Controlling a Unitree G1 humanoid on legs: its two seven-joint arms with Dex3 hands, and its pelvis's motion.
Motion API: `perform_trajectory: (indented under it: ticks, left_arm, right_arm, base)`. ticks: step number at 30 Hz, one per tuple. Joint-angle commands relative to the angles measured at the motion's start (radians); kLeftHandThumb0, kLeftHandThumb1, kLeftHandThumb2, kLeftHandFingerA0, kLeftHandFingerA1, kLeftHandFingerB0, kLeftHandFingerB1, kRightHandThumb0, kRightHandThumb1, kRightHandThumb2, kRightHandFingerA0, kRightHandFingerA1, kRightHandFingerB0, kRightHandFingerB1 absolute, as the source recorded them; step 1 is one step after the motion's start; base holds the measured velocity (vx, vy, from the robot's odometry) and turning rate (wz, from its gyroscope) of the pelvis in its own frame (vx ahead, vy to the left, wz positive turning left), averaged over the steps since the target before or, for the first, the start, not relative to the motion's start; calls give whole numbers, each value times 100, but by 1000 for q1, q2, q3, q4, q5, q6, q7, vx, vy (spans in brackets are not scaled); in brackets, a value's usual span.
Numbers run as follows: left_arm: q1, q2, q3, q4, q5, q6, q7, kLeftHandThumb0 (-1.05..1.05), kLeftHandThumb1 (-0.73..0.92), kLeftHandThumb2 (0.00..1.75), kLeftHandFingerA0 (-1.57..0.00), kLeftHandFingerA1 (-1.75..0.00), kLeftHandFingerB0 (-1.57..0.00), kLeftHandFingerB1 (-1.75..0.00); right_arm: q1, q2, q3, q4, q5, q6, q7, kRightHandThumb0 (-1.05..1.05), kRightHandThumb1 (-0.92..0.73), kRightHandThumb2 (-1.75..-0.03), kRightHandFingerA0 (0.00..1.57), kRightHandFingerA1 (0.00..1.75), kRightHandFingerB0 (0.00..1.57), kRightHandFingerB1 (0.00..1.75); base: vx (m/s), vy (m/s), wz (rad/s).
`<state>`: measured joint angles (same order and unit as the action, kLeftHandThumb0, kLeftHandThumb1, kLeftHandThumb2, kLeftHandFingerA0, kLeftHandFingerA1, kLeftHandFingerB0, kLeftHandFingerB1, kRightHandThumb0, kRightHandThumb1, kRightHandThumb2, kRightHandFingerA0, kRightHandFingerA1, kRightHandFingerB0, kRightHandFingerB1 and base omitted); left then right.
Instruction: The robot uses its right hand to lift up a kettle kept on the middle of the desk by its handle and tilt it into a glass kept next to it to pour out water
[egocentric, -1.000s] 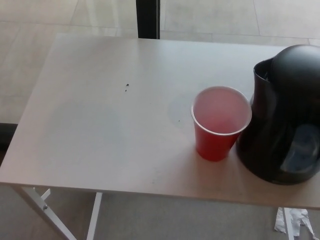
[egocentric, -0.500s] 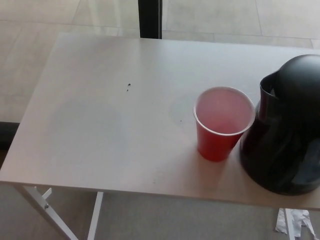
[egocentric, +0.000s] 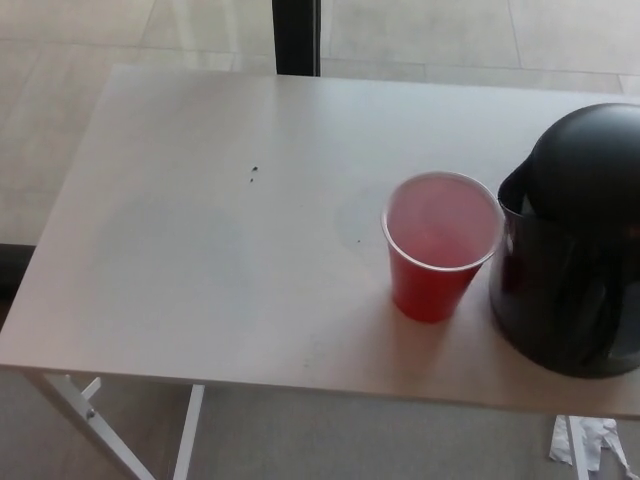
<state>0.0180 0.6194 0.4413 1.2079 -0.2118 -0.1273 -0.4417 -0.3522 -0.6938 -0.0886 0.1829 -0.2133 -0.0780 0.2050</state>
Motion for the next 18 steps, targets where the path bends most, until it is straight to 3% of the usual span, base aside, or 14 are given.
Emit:
perform_trajectory:
  ticks: [1,2,3,7,8,11,12,13,14,15,17,18]
  left_arm:
    - [-5,17,2,-2,-4,-11,5,-75,79,63,-49,-57,-38,-51]
    - [-5,19,2,-6,-3,-9,7,-75,79,63,-50,-57,-39,-52]
    - [-7,21,2,-10,-3,-6,8,-76,79,63,-51,-59,-40,-52]
    - [-12,24,10,-16,-12,7,2,-74,79,63,-48,-58,-38,-51]
    - [-18,25,8,-8,-9,9,5,-75,79,64,-51,-57,-39,-50]
    - [-17,24,8,-7,-9,4,1,-74,80,64,-49,-57,-39,-50]
    - [-13,21,9,-12,-10,-3,-3,-75,80,64,-49,-57,-39,-51]
    - [-14,22,6,-13,-7,1,2,-74,80,64,-50,-56,-39,-50]
    - [-14,21,7,-14,-7,1,1,-75,80,63,-49,-56,-39,-50]
    - [-15,21,9,-12,-10,1,-1,-76,80,63,-49,-58,-39,-52]
    - [-18,21,11,-8,-12,8,0,-75,79,63,-49,-59,-38,-52]
    - [-18,21,10,-9,-11,8,1,-75,79,63,-49,-59,-38,-52]
  right_arm:
    - [-87,-40,19,-22,-72,170,33,-11,-47,-120,90,172,80,151]
    - [-95,-41,22,-9,-75,166,31,-9,-47,-123,92,168,80,145]
    - [-106,-42,27,-7,-87,190,31,-13,-49,-113,93,158,80,145]
    - [-112,-46,27,-34,-92,254,52,-21,-51,-113,92,148,81,129]
    - [-112,-47,30,-63,-92,310,77,-21,-54,-111,92,150,81,132]
    - [-108,-53,32,-73,-94,315,88,-18,-49,-114,94,159,82,139]
    - [-102,-52,32,-75,-98,322,86,-23,-50,-110,117,130,96,114]
    - [-101,-53,32,-81,-100,336,91,-21,-57,-97,96,152,80,134]
    - [-108,-47,30,-87,-95,381,102,-25,-57,-103,92,147,80,129]
    - [-116,-46,36,-87,-101,405,109,-24,-55,-99,90,135,77,107]
    - [-126,-44,49,-88,-118,430,112,-25,-57,-102,86,150,77,123]
    - [-127,-43,48,-89,-115,434,113,-25,-57,-102,86,150,77,123]
  base:
    - [0,0,0]
    - [0,0,0]
    - [0,0,0]
    - [0,0,0]
    - [0,0,0]
    - [0,0,0]
    - [0,0,0]
    - [0,0,0]
    - [0,0,0]
    - [0,0,0]
    - [0,0,0]
    - [0,0,0]
